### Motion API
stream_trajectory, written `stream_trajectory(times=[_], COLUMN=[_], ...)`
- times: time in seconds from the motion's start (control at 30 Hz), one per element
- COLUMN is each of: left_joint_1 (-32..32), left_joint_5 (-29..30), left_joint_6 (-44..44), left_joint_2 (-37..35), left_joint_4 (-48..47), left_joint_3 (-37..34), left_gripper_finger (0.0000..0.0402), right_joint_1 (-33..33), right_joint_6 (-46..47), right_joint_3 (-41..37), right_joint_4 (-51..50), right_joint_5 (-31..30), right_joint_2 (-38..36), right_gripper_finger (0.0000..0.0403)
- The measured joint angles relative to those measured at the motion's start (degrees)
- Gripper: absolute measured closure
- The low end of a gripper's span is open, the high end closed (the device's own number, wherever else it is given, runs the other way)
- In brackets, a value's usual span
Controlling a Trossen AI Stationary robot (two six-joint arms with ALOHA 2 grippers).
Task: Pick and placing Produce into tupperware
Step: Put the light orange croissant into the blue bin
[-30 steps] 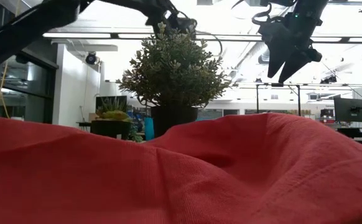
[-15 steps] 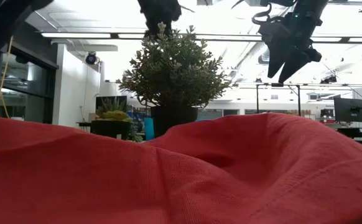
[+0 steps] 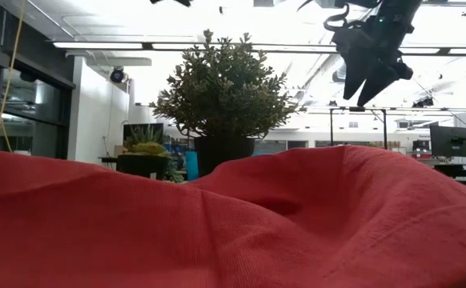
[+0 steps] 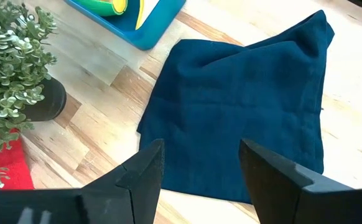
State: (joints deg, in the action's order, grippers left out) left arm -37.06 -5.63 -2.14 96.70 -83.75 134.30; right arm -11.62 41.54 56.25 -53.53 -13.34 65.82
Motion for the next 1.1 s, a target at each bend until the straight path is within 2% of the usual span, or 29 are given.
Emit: stream_trajectory(times=[0.2, 0.33, 0.43, 0.73, 0.9, 1.1], left_joint_1=[0.83, 3.04, 5.74, 14.25, 16.22, 16.09], left_joint_5=[1.17, 3.71, 5.56, 7.01, 8.28, 8.29], left_joint_6=[1.31, 2.80, 4.40, 10.77, 17.30, 23.10], left_joint_2=[-6.45, -12.17, -17.62, -37.06, -45.49, -52.61], left_joint_4=[-0.89, 0.83, 4.93, 23.71, 25.23, 26.16], left_joint_3=[-1.11, -7.05, -15.46, -48.20, -61.69, -73.35], left_gripper_finger=[0.0326, 0.0336, 0.0343, 0.0360, 0.0362, 0.0362], right_joint_1=[0.00, 0.00, 0.00, 0.02, 0.02, 0.02], right_joint_6=[0.08, 0.51, 0.64, 1.99, 2.16, 2.16], right_joint_3=[0.00, 0.00, 0.00, 0.00, 0.00, 0.00], right_joint_4=[1.22, 1.51, 1.52, 1.52, 1.52, 1.52], right_joint_5=[0.00, 0.01, 0.02, 0.02, 0.02, 0.02], right_joint_2=[0.00, 0.00, 0.00, 0.00, 0.00, 0.00], right_gripper_finger=[0.0204, 0.0204, 0.0204, 0.0204, 0.0204, 0.0204])
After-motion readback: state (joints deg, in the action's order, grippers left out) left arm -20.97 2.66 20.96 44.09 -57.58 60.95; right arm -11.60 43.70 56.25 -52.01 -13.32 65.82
